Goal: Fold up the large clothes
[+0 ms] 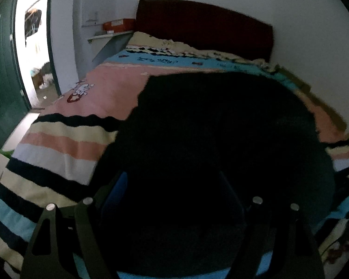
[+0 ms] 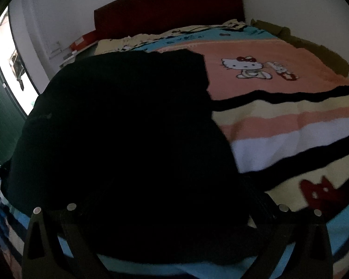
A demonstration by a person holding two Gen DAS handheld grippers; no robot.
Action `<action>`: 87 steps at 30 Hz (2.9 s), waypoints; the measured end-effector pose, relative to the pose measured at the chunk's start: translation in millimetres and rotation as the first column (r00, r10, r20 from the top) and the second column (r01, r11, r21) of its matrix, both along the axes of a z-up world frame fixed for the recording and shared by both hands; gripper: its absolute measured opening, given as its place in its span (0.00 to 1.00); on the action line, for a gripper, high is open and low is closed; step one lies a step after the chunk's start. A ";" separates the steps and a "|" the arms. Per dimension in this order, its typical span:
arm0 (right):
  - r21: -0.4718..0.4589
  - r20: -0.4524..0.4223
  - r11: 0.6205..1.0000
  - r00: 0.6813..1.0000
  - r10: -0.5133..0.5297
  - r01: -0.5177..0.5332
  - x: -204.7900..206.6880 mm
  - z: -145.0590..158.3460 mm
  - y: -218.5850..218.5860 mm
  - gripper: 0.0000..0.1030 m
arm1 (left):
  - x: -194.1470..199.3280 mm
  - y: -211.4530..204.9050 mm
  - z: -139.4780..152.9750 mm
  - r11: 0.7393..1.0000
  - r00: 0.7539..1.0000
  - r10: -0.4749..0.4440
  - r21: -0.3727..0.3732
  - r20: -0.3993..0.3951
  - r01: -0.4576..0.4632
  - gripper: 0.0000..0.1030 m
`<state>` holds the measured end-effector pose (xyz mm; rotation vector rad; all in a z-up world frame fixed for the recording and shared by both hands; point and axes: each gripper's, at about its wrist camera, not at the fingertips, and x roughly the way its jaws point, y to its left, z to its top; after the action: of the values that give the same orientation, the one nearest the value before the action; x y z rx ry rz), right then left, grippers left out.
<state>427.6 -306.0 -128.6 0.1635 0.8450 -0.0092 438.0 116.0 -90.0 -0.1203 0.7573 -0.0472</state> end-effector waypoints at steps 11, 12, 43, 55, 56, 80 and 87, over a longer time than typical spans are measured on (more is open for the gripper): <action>0.058 0.005 0.997 0.999 -0.042 0.041 7.4 35.4 -47.5 0.99 | 21.0 83.0 25.7 0.991 0.997 0.017 -0.130 -0.074 -0.027 0.76; 0.074 -0.006 0.997 0.999 -0.036 0.036 12.2 34.5 -50.0 1.00 | 27.0 86.3 24.4 0.988 0.996 0.002 -0.157 -0.087 -0.016 0.76; 0.529 -0.188 0.830 0.930 0.316 -0.175 113.4 -95.6 -30.4 0.99 | 83.9 59.8 -89.8 0.734 0.924 -0.362 -0.650 -0.127 0.198 0.51; 0.399 0.068 0.845 0.931 0.359 -0.355 81.2 28.5 12.8 0.26 | 45.1 28.6 11.5 0.736 0.909 -0.414 -0.571 0.044 0.363 0.22; 0.402 0.082 0.839 0.928 0.364 -0.365 75.2 37.0 13.1 0.26 | 36.8 32.7 18.3 0.731 0.906 -0.420 -0.570 0.056 0.374 0.22; 0.155 0.000 0.988 1.000 0.000 0.000 6.9 24.4 -34.9 0.91 | -24.1 152.1 15.3 0.893 0.978 -0.188 -0.431 -0.087 0.133 0.54; 0.069 0.069 0.991 0.992 0.109 -0.113 43.4 54.9 40.2 0.91 | 39.4 11.6 35.3 0.918 0.951 -0.307 -0.275 -0.035 0.286 0.54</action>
<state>471.0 -265.8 -73.8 0.1837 0.7887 0.1306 477.4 127.6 -54.7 -0.2641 0.8399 -0.4384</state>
